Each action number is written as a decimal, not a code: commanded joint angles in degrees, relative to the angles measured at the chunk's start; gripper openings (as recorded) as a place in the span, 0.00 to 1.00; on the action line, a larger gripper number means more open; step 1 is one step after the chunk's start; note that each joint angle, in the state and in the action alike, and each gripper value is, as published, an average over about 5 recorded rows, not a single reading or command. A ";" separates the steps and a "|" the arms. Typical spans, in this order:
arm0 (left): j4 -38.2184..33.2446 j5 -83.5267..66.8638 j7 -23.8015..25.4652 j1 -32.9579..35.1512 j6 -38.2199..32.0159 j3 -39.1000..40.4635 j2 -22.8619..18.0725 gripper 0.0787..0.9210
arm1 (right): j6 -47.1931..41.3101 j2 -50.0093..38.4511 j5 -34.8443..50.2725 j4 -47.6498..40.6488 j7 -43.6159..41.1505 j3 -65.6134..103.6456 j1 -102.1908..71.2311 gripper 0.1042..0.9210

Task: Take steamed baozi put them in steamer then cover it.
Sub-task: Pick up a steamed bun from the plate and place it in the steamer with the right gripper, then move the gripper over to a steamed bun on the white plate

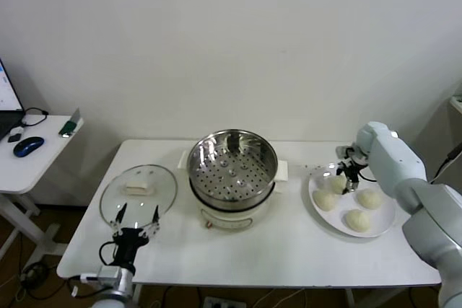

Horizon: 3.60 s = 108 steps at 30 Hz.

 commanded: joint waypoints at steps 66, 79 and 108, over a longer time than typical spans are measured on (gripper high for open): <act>-4.83 -0.15 0.29 7.22 -0.96 -0.49 -0.22 0.88 | 27.90 24.74 -8.84 24.45 6.81 -37.38 15.58 0.78; -5.16 -0.16 0.25 7.26 -0.85 -0.55 -0.18 0.88 | 27.13 19.18 3.62 30.31 1.92 -37.31 22.80 0.88; -5.77 -0.53 0.12 6.73 -0.17 0.69 0.20 0.88 | -28.60 -27.75 52.18 50.46 3.15 -56.55 25.03 0.88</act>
